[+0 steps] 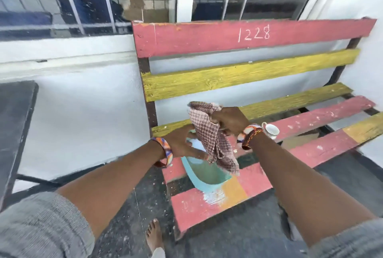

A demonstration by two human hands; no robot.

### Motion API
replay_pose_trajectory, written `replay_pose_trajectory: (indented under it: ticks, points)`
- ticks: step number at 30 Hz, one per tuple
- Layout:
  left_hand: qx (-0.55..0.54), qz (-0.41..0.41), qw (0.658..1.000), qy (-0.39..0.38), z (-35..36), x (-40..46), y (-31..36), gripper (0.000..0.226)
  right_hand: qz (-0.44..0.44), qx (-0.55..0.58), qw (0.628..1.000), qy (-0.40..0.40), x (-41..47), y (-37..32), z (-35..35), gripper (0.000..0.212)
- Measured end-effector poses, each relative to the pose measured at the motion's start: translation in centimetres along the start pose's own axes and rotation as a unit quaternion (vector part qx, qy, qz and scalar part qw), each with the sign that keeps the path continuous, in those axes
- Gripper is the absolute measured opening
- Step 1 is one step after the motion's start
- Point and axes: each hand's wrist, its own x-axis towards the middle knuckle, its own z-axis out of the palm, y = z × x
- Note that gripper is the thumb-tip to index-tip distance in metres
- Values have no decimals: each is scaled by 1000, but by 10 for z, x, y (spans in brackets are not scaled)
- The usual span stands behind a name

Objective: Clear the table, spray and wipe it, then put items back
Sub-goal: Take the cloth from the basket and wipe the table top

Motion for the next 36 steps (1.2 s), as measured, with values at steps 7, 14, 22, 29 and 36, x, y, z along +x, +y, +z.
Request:
replay_pose_trajectory:
  ticks: [7, 14, 22, 29, 36]
  points:
    - [-77, 31, 967, 239, -38, -65, 19, 53, -27, 192, 981, 30, -28, -82, 48, 32]
    - [-66, -23, 896, 439, -95, -137, 12, 20, -87, 245, 953, -158, -50, -132, 108, 23]
    - [-293, -19, 791, 536, -166, -223, -43, 19, -31, 154, 986, -57, -57, -141, 174, 18]
    - [-67, 18, 875, 478, -222, -328, -51, 19, -48, 196, 975, -94, -124, -206, 268, 40]
    - [128, 2, 907, 402, -268, -429, -47, 22, -236, 283, 901, -227, -204, -292, 347, 40]
